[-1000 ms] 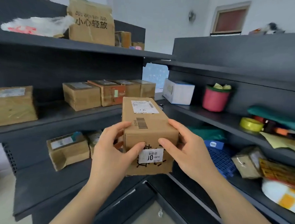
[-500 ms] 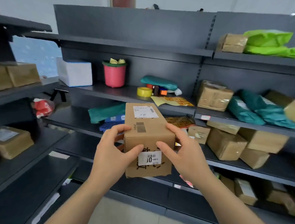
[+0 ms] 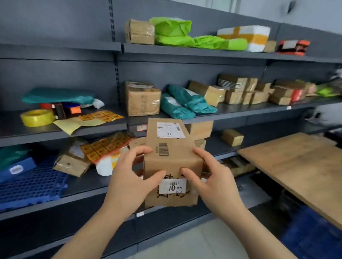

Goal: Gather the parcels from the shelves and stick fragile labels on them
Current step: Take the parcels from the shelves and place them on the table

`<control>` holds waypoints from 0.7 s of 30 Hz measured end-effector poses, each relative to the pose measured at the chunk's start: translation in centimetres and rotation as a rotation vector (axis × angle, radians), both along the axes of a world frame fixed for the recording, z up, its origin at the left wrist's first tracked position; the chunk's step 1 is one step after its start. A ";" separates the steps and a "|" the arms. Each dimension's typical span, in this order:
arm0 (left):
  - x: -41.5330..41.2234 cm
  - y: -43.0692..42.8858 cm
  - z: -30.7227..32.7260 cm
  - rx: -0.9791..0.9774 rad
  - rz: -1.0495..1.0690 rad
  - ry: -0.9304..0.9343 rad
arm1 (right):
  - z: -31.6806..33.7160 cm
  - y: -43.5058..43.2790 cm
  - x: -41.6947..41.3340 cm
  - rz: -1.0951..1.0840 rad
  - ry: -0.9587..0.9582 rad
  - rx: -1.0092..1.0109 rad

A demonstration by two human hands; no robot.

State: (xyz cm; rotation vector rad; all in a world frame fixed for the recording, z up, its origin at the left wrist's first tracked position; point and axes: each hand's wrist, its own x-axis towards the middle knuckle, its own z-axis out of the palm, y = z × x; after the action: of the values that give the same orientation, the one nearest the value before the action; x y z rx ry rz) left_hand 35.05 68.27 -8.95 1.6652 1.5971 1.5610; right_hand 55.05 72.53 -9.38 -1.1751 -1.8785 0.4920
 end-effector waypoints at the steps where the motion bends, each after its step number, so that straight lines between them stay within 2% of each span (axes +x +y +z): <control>1: 0.9 1.0 -0.2 0.001 -0.040 0.004 | -0.3 0.1 1.0 -0.039 0.010 -0.012; 7: 8.0 6.8 -1.1 0.000 -0.235 0.055 | -1.4 1.0 8.1 -0.262 0.077 -0.023; 13: 17.3 12.7 -1.6 -0.006 -0.436 -0.017 | -2.0 3.8 17.1 -0.392 0.122 -0.035; 21: 33.3 20.8 -1.7 -0.008 -0.548 -0.019 | -1.4 9.4 32.0 -0.532 0.294 -0.046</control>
State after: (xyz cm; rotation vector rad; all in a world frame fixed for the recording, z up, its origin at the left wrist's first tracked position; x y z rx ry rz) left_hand 68.39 89.06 -10.66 1.8681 1.0066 1.2735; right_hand 87.04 81.89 -10.81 -1.4785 -1.2461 0.3820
